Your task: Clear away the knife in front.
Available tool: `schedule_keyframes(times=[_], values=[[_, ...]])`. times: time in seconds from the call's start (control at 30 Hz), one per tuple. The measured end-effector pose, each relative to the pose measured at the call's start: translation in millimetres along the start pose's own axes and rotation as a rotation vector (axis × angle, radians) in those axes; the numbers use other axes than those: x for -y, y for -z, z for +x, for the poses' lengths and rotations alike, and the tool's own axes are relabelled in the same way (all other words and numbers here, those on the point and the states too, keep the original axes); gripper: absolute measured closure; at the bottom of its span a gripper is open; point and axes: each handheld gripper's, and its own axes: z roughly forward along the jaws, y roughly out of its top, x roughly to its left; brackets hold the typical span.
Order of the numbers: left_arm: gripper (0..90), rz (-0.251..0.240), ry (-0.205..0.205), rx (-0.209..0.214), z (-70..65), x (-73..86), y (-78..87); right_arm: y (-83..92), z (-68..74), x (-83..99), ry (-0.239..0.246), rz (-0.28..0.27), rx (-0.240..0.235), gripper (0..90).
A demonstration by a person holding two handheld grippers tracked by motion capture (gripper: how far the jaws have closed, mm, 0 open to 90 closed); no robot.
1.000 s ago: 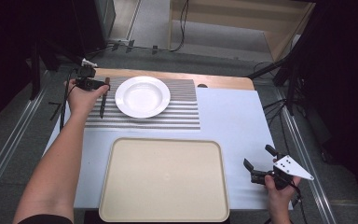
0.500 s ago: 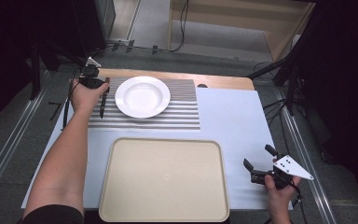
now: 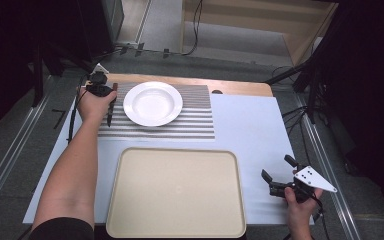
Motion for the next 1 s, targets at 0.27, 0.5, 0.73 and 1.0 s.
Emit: schedule_keyframes(times=[0.27,0.5,0.73,1.0], values=[[76.5,-0.009,0.000,-0.006,0.4,1.7,-1.5,0.1,-0.8,0.1,-0.004,-0.001,-0.003,0.0],[76.5,-0.039,-0.004,-0.004,0.7,6.4,-2.1,0.1,-1.2,0.1,-0.009,-0.001,-0.002,0.0],[77.5,-0.041,-0.065,-0.029,-3.7,7.2,-1.6,0.1,-1.4,0.3,-0.008,-0.001,-0.002,0.0],[77.6,-0.036,-0.072,-0.013,-1.9,7.3,3.3,0.4,-1.7,0.5,-0.013,-0.003,-0.001,0.0]])
